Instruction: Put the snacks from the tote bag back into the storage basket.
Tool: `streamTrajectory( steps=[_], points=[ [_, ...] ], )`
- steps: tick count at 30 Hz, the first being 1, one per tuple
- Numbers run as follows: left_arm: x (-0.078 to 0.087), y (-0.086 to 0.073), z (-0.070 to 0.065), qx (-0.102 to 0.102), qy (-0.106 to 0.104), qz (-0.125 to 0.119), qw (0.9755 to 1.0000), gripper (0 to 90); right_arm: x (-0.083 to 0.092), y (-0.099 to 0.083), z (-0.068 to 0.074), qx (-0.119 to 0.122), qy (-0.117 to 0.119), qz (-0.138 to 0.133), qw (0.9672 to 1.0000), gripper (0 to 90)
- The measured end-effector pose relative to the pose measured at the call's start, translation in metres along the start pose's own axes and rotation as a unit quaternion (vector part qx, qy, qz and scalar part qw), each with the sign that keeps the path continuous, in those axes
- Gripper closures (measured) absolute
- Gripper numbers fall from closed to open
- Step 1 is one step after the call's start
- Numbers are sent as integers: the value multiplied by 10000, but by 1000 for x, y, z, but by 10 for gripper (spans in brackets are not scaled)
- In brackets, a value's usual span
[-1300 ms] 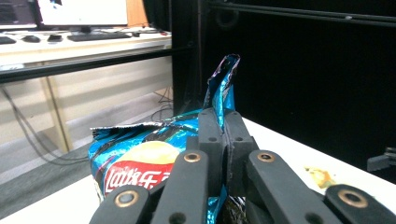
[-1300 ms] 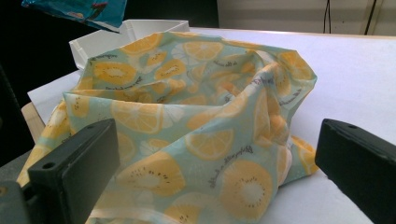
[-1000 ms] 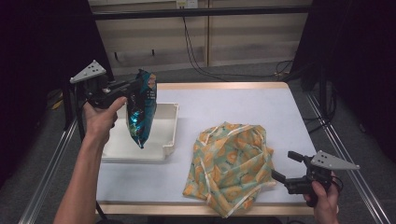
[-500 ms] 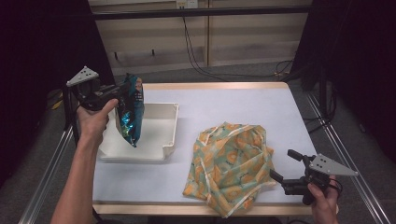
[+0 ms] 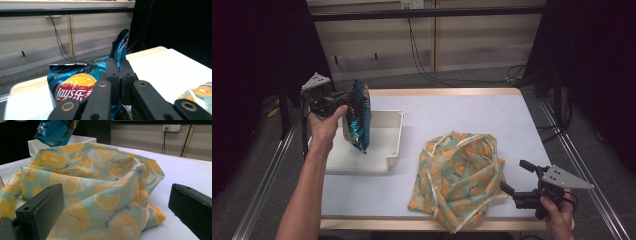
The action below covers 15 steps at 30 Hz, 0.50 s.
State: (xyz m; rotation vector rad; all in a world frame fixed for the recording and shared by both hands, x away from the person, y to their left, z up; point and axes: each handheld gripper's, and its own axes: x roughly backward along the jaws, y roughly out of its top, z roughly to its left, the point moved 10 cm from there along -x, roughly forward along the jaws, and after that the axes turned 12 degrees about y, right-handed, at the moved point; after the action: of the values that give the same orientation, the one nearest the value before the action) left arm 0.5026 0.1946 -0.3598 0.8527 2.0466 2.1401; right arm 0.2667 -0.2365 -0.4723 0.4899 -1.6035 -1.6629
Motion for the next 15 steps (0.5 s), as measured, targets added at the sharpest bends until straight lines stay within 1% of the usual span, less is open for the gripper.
streamTrajectory(
  steps=[1,3,4,5,6,7,8,9,10,12,13,15],
  points=[
    [-3,-1,-1,19,4,-5,10000,885,0,0,0,9,13,-5,10000,0],
    [-9,-2,-3,130,-10,-54,9999,885,0,0,0,11,16,-6,10000,0],
    [-11,-3,-4,131,-12,-92,9999,885,-1,0,1,-2,29,-12,10000,0],
    [-14,-4,-5,69,17,-108,9999,885,-1,0,1,-8,53,-16,10000,0],
    [-17,-4,-6,93,61,-132,9999,885,-1,0,1,-5,52,-7,10000,0],
    [-20,-5,-7,102,14,-146,9998,885,-1,0,1,-14,47,3,10000,0],
    [-23,-5,-6,92,62,-181,9998,884,-1,-1,1,-27,54,7,10000,0],
    [-24,-4,-5,179,86,-222,9996,884,-1,-1,1,-5,49,12,10000,0],
    [-26,-3,-4,169,108,-251,9995,884,-1,-1,1,-8,49,13,10000,0],
    [-26,-2,-2,175,243,-294,9991,886,0,-1,1,-27,46,17,10000,0],
    [-27,-1,-2,154,233,-310,9991,886,0,-1,0,-29,45,17,10000,0],
    [-29,-3,-3,135,226,-265,9993,885,1,-1,-1,-24,31,18,10000,0]
  ],
)
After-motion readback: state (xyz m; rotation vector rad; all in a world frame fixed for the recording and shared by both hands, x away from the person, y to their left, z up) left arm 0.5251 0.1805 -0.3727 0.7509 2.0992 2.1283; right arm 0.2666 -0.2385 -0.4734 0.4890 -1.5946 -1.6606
